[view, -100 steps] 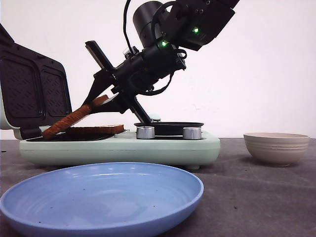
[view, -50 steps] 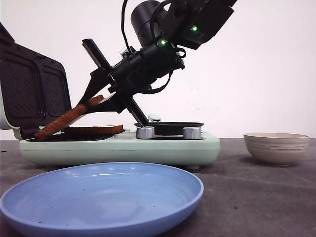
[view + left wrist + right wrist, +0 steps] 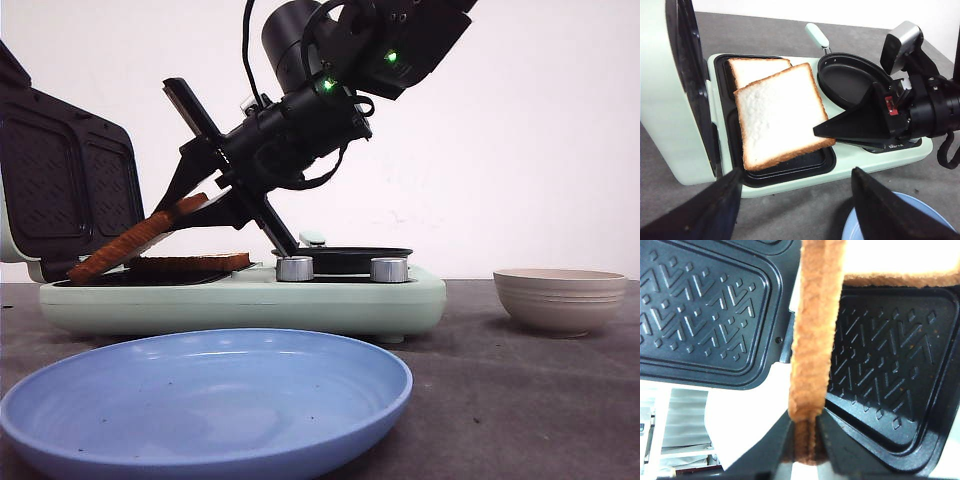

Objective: Make breakfast with bread and shrimp
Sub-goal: 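Open the right gripper to release the bread and lift away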

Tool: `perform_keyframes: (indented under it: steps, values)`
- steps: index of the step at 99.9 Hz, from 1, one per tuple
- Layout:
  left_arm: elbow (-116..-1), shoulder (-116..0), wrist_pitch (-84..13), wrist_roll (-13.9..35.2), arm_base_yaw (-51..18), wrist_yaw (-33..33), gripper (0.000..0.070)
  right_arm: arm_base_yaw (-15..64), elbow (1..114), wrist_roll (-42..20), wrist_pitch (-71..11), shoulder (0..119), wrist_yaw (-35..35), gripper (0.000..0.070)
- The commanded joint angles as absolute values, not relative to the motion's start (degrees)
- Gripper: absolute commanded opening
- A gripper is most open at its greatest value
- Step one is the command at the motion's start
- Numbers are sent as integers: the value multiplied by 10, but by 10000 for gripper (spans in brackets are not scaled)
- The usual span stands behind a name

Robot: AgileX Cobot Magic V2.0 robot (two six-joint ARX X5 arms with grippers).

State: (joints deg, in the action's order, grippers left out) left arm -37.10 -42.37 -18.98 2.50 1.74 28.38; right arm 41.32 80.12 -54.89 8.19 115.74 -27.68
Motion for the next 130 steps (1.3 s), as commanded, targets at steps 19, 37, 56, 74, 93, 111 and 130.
perform_keyframes:
  steps: [19, 37, 56, 74, 93, 111, 130]
  values:
    - [-373, -427, -184, 23, 17, 283, 349, 421, 811, -547, 85, 1160, -280, 159]
    - [-373, -427, -184, 23, 17, 284, 349, 421, 811, -546, 85, 1160, -279, 168]
    - [-373, -427, -184, 23, 14, 283, 349, 421, 811, -544, 78, 1157, -270, 227]
    - [-373, -427, -184, 23, 14, 283, 349, 422, 829, -483, 7, 1139, -226, 226]
    - [-373, -427, -184, 23, 14, 284, 349, 423, 877, -441, -65, 1136, -217, 226]
    - [-373, -426, -184, 23, 14, 284, 349, 430, 916, -397, -136, 1136, -178, 226]
    - [-373, -426, -184, 24, 12, 283, 349, 431, 920, -369, -171, 1136, -162, 226]
